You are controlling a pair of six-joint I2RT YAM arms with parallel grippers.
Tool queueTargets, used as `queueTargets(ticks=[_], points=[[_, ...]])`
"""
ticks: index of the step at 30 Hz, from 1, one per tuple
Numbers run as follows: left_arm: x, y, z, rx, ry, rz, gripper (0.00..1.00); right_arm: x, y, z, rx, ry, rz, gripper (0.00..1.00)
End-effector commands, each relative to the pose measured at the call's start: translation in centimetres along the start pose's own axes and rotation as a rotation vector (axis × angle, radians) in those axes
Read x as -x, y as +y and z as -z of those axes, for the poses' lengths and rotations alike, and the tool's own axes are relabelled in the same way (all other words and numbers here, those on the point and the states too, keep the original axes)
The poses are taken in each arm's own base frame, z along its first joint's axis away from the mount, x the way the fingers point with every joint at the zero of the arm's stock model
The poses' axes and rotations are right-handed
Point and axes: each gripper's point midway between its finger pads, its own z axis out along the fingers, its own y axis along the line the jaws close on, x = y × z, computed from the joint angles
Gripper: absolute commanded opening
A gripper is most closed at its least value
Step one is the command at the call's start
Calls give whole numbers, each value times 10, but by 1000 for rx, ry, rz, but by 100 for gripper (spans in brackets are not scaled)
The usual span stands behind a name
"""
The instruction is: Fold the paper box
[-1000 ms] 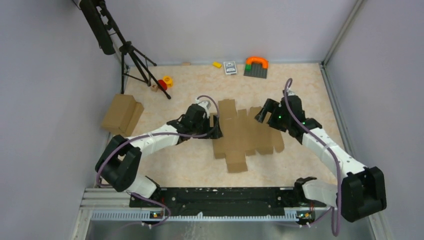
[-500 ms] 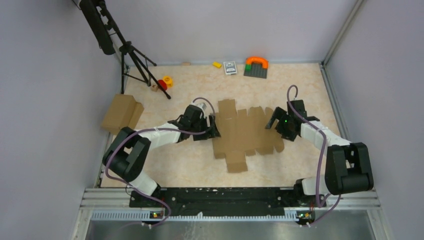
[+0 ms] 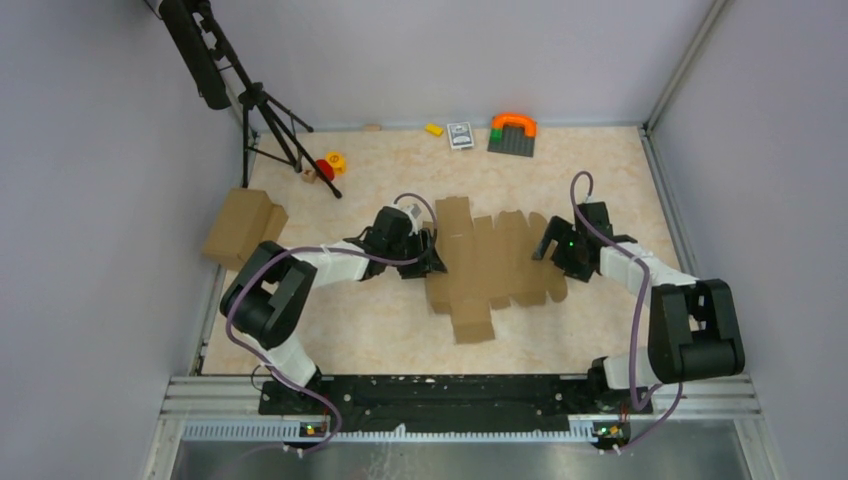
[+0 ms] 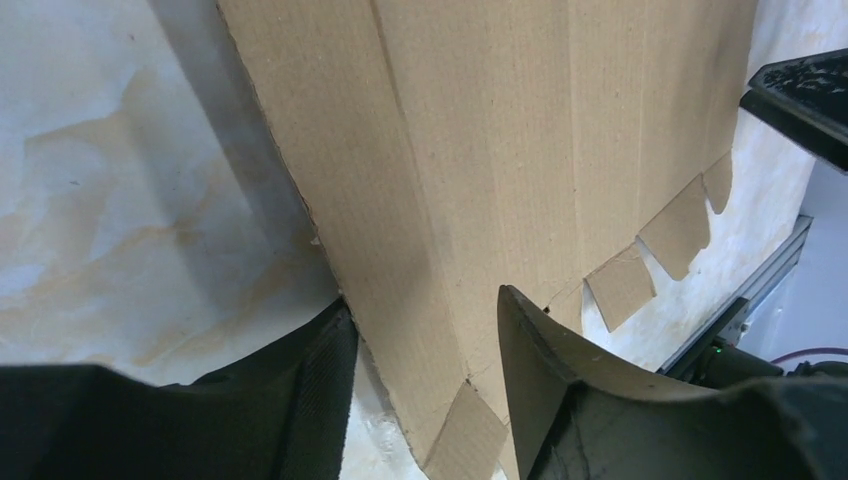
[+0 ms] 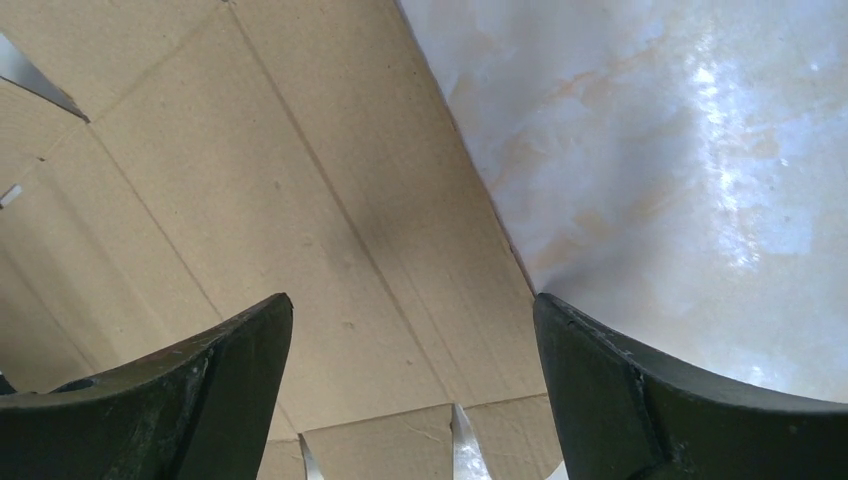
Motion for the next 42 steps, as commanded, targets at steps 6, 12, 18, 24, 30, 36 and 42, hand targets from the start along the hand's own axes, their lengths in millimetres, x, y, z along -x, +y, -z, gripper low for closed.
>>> queueTargets(ticks=[6,12,18,24,30,36,42], points=[[15,-6,3,-2,-15,-24,36,-32,8,-1,107,104,-8,84],[18,10,11,153,38,-112,18,-40,28,15,241,128,26,83],[19,20,17,269,71,-207,6,-49,47,31,374,159,38,81],[24,8,33,235,6,-295,0,-34,67,59,489,75,83,81],[26,-9,64,133,-135,-363,0,-26,73,72,527,18,127,80],[26,-30,99,14,-284,-416,0,-11,61,73,430,-49,154,95],[31,-37,115,-16,-352,-368,0,-14,72,85,568,-168,166,97]])
